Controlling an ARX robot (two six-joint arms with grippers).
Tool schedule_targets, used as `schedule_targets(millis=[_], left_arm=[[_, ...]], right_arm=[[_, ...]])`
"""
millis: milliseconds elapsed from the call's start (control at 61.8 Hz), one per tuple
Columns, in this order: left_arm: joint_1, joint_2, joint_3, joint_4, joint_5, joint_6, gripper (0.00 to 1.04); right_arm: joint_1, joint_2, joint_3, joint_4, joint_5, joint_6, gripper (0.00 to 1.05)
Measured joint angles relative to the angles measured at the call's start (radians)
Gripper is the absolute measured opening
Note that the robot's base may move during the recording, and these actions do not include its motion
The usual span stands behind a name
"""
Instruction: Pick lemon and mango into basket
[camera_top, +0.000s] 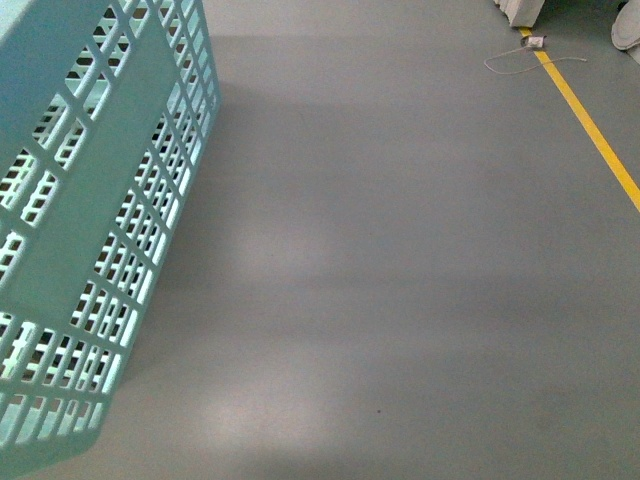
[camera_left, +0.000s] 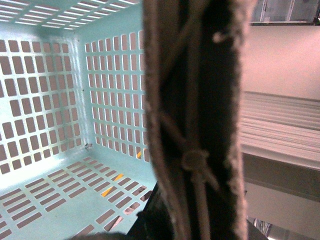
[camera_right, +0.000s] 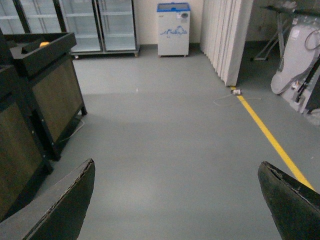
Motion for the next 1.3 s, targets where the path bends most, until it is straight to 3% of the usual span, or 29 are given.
schedule_targets(millis=[1295], left_arm=[[-0.001, -0.001, 0.003, -0.001, 0.003, -0.005, 0.04]], right_arm=[[0.0, 0.002, 0.0, 0.0, 0.001, 0.0, 0.96]])
